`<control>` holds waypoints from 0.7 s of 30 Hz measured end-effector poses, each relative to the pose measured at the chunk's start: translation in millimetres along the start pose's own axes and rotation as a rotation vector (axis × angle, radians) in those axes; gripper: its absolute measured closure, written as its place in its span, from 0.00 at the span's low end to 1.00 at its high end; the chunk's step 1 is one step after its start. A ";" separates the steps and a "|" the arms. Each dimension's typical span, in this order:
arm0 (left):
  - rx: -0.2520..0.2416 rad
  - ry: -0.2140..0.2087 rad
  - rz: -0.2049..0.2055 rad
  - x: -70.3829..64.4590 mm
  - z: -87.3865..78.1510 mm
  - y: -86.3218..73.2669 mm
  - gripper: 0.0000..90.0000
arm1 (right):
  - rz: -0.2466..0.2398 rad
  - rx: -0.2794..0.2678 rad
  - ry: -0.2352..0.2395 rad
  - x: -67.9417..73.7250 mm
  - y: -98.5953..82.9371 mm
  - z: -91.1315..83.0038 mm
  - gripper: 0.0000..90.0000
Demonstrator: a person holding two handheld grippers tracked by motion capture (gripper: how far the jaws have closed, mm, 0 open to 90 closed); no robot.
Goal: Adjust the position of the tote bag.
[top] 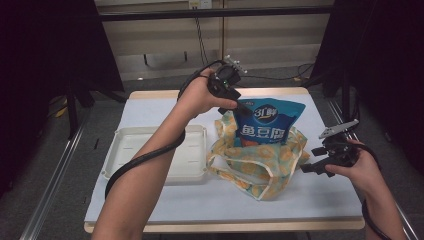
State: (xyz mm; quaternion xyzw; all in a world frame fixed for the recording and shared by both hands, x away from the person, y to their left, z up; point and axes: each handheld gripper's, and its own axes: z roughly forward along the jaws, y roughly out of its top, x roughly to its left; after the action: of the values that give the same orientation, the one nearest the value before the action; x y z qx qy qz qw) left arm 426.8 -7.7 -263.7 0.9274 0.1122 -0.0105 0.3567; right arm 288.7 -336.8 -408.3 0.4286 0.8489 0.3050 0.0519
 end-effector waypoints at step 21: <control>0.238 -0.025 0.218 -13.5 29.0 50.0 0.55 | -0.050 -0.004 0.014 0.0 11.7 0.5 0.18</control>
State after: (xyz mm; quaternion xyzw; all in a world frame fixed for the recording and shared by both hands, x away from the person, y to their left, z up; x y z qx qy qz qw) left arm 426.2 -65.7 -251.1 0.9696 0.0045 0.0036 0.2445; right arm 297.1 -331.4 -402.0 0.4051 0.8590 0.3082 0.0543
